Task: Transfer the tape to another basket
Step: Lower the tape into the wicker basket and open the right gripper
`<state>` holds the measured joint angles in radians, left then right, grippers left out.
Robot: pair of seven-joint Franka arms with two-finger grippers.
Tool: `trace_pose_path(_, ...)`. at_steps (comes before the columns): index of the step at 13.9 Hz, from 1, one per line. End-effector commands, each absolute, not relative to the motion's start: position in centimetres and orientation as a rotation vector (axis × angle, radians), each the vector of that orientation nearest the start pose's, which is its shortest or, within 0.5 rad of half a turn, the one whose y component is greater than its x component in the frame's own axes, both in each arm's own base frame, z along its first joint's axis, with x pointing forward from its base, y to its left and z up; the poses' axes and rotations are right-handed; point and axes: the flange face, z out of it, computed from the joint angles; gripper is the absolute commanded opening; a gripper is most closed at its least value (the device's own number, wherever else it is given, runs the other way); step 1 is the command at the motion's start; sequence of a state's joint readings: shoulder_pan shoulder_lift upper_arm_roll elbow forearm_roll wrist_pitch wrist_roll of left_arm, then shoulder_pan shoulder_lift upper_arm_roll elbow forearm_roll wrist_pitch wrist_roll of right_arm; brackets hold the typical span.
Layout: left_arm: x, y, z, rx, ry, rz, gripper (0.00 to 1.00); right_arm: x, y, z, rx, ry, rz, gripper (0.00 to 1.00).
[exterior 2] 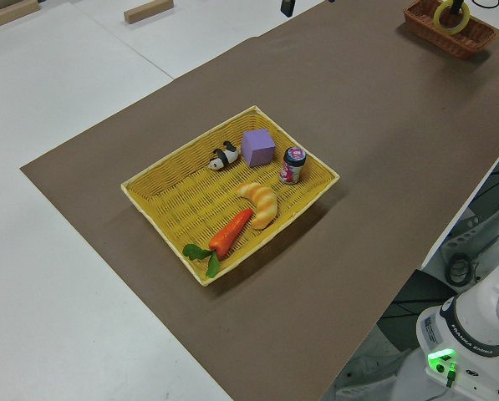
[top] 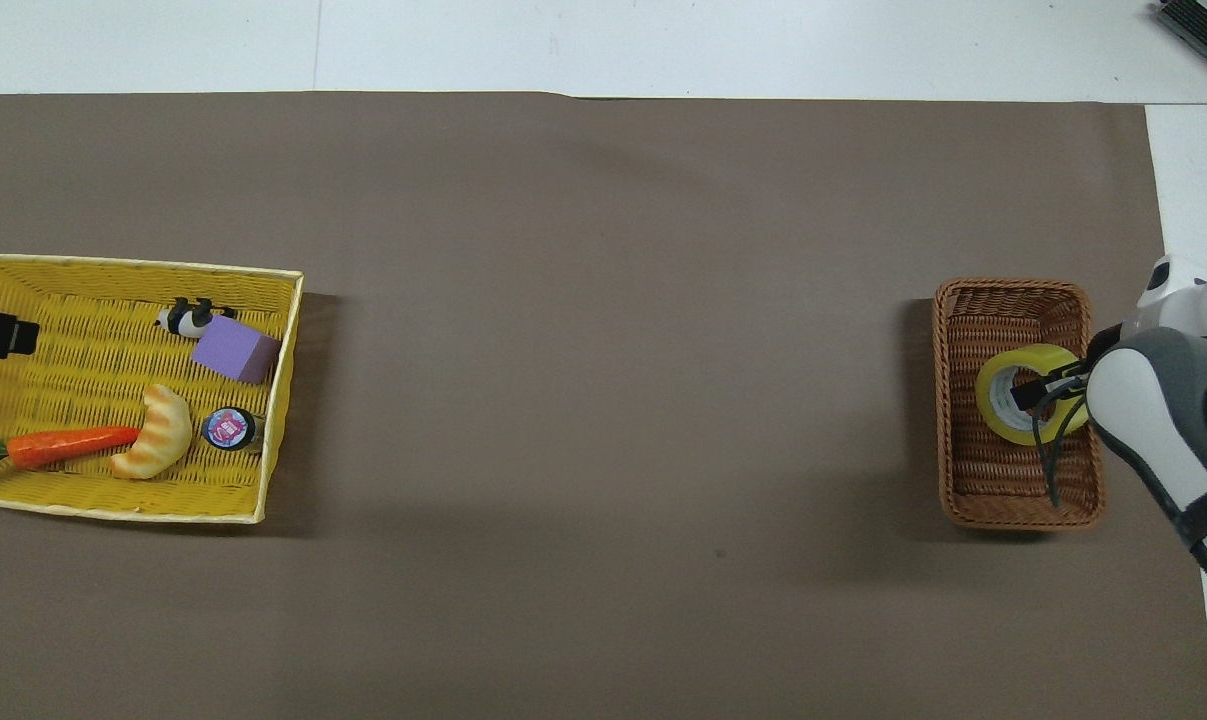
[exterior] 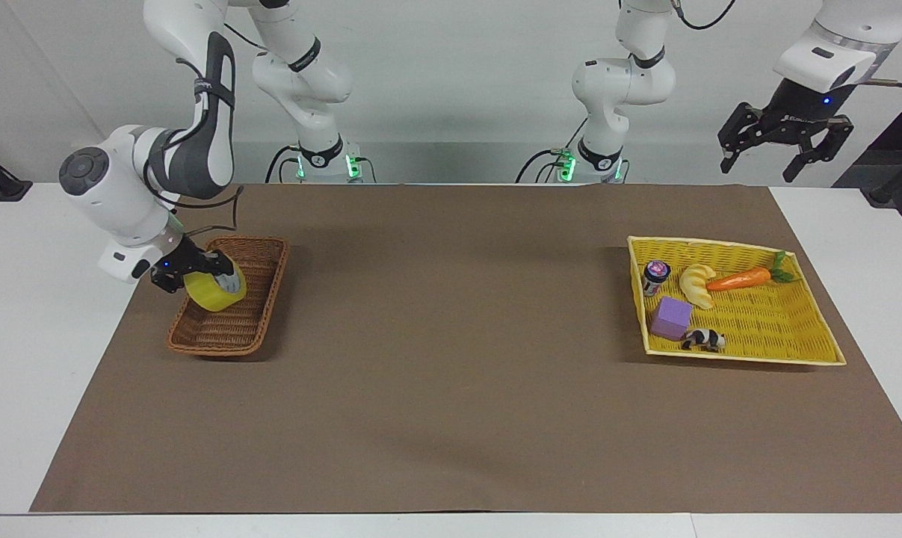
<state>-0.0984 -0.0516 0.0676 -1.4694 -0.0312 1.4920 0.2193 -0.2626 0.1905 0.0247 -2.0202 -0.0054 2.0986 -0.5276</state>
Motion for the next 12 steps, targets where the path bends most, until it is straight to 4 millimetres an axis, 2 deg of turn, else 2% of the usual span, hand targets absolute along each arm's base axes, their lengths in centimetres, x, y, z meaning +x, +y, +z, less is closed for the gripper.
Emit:
trace_pose_path(1, 52.2, -1.5, 69.3, -3.126, 0.403, -0.111, 1.00, 55.6, -13.5, 35.5, -3.093, -0.429, 0.157, 1.00)
trace_pose_path(3, 52.2, -1.4, 69.3, -3.127, 0.396, -0.116, 1.00, 55.7, -13.5, 35.9, -3.094, -0.432, 0.153, 1.00)
trace_pose_path(7, 52.4, -1.4, 69.5, -3.124, 0.385, -0.140, 1.00, 56.4, -12.8, 38.4, -3.092, -0.453, 0.159, 1.00)
trace_pose_path(12, 52.7, -1.3, 69.4, -3.096, 0.345, -0.134, 1.00, 56.6, -12.2, 39.9, -3.098, -0.465, 0.137, 1.00)
